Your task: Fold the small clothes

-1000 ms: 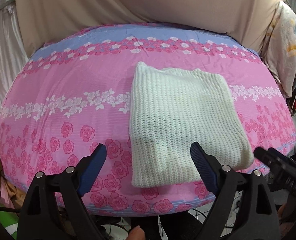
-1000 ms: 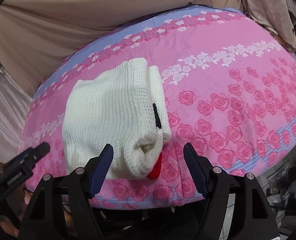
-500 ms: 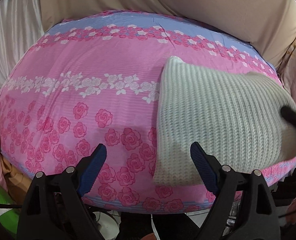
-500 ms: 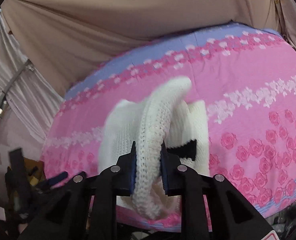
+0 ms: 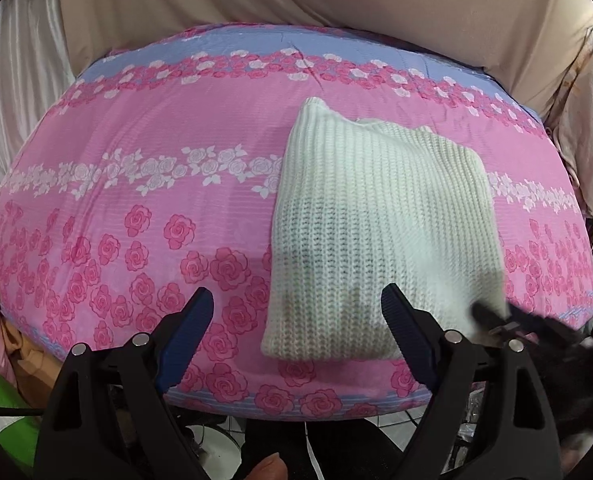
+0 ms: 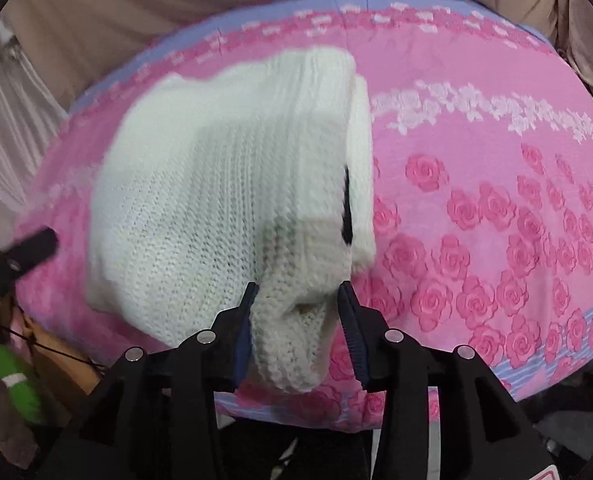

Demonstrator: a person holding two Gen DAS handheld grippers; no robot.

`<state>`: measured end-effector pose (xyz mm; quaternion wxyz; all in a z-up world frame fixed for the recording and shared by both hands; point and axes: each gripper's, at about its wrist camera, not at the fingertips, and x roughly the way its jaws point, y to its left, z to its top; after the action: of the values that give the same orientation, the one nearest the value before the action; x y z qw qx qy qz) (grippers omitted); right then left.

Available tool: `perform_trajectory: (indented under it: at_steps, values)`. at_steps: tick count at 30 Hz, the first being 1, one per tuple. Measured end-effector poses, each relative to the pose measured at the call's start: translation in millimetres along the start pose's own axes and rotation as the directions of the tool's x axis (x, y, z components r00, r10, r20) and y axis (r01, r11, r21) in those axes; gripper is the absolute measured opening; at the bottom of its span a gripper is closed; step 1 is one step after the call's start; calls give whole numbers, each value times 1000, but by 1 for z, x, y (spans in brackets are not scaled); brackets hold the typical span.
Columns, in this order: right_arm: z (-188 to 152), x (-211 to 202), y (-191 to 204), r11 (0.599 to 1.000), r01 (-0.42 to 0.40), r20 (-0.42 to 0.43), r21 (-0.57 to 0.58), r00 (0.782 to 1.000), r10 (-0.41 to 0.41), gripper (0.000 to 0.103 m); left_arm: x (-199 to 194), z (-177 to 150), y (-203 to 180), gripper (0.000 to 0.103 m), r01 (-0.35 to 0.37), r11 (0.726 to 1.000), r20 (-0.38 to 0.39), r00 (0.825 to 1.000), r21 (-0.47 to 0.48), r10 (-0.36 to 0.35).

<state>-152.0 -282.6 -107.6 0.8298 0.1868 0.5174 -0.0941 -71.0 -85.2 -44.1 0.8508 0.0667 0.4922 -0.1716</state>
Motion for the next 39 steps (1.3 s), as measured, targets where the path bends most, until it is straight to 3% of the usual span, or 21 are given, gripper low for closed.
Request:
perform_trajectory:
  at_steps: [2, 4, 5, 7, 9, 10, 12, 17, 22, 27, 39]
  values:
    - [-4, -21, -6, 995, -72, 52, 74, 996, 68, 39, -4, 1, -5, 83, -11, 1000, 13, 1000, 13, 11]
    - [-7, -53, -2, 997, -59, 151, 49, 987, 51, 42, -10, 2, -8, 83, -15, 999, 43, 999, 30, 14]
    - [-10, -73, 2, 999, -35, 218, 24, 975, 29, 47, -12, 3, -10, 83, -18, 999, 54, 998, 33, 16]
    - [-15, -100, 3, 1000, -5, 318, 14, 948, 0, 74, -16, 4, -12, 83, -23, 999, 70, 997, 37, 21]
    - [-23, -120, 3, 999, 20, 405, 28, 914, -30, 84, -23, 7, -15, 86, -27, 998, 98, 995, 48, 22]
    - [-25, -127, 3, 999, 37, 435, 39, 899, -50, 86, -29, 8, -17, 92, -31, 998, 125, 992, 57, 24]
    - [-22, -131, 2, 997, 63, 453, 49, 888, -79, 86, -39, 10, -21, 98, -46, 996, 170, 985, 72, 33]
    - [-25, -133, -4, 996, 59, 441, 65, 894, -82, 86, -62, 16, -32, 98, -2, 994, 224, 974, 108, -22]
    - [-30, -136, -6, 996, 53, 432, 74, 898, -80, 86, -69, 17, -46, 98, -43, 987, 233, 972, 156, 6]
    - [-37, -136, -4, 996, 61, 393, 68, 916, -83, 86, -69, 16, -47, 98, -4, 990, 202, 979, 143, -26]
    - [-42, -118, -6, 992, 40, 299, 119, 951, -75, 86, -59, 3, -43, 98, -20, 994, 144, 990, 106, 4]
